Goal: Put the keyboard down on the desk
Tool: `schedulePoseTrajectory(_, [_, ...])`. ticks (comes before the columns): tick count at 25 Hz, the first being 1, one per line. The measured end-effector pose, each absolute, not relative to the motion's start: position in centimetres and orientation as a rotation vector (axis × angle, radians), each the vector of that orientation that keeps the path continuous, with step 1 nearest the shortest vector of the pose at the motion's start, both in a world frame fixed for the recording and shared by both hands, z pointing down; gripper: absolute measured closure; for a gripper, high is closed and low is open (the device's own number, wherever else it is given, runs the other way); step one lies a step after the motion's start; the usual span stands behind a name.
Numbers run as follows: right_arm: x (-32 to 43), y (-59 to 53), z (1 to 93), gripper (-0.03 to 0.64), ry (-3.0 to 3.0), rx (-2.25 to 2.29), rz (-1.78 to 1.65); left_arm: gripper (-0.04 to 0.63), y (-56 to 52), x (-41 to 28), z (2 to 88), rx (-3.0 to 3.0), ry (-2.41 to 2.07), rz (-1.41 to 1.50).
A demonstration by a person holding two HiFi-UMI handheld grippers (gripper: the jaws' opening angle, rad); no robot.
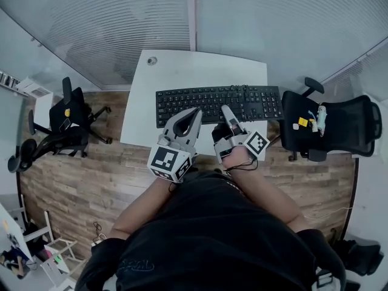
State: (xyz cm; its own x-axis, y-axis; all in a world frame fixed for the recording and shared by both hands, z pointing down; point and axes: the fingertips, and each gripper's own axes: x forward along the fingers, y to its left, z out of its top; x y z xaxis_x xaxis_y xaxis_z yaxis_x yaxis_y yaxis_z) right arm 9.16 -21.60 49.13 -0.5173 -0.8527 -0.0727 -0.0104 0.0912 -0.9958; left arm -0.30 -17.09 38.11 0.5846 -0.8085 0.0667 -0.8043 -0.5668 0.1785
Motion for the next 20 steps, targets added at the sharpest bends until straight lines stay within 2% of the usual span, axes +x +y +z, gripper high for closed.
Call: schedulePoseTrajectory(20, [2.9,-24.3,50.3,0.531,1.579,-0.973,-1.455,0.58,-20.6,-8.5,38.9,2.657,-1.241,-0.038])
